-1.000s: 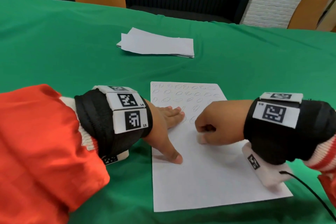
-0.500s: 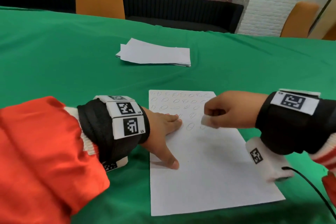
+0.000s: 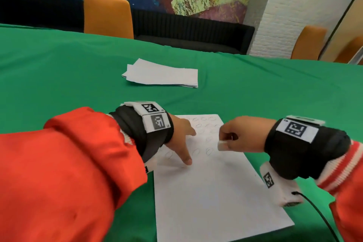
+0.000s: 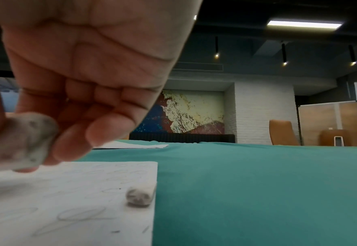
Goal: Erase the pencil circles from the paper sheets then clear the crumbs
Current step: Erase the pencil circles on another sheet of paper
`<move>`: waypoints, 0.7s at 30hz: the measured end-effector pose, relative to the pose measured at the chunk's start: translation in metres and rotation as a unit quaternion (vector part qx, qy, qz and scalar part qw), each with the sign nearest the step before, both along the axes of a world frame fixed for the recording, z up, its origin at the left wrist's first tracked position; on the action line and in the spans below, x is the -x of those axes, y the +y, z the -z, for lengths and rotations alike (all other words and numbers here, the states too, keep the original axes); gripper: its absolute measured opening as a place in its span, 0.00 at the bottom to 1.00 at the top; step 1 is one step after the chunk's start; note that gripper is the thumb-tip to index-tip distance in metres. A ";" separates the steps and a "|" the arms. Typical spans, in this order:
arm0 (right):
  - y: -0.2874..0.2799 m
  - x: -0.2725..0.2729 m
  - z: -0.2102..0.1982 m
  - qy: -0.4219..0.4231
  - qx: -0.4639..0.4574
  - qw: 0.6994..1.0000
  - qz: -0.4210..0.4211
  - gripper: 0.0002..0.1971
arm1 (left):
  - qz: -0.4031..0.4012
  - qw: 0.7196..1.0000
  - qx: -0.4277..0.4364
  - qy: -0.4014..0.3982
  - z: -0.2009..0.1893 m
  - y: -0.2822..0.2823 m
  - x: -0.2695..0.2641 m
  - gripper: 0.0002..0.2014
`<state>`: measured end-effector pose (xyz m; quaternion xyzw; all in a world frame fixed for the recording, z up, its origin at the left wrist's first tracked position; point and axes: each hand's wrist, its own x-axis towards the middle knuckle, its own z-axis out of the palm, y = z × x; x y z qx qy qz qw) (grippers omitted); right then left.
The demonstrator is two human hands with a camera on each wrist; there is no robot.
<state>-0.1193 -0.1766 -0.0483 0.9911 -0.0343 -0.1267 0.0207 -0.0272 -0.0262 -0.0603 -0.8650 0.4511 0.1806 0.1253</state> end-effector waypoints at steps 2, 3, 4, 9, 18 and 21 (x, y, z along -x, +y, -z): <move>0.002 -0.003 0.002 -0.001 0.015 1.000 0.002 0.11 | 0.006 1.000 -0.016 0.014 0.006 -0.007 -0.001 0.48; 0.004 -0.005 0.004 0.003 0.016 1.000 0.001 0.12 | 0.011 1.000 -0.022 0.020 0.009 -0.009 -0.002 0.49; 0.007 -0.006 0.006 0.010 0.008 1.000 0.001 0.13 | 0.015 0.999 -0.029 0.023 0.012 -0.011 -0.003 0.51; 0.022 -0.019 0.010 0.046 0.008 0.998 -0.031 0.13 | 0.012 0.998 -0.052 0.031 0.018 -0.014 -0.007 0.57; 0.034 -0.035 0.019 0.060 0.066 0.995 -0.044 0.11 | -0.056 0.998 -0.035 0.012 0.029 -0.015 -0.010 0.66; 0.044 -0.027 0.019 0.086 0.047 0.992 -0.084 0.08 | -0.056 0.997 -0.056 0.005 0.032 -0.017 -0.013 0.68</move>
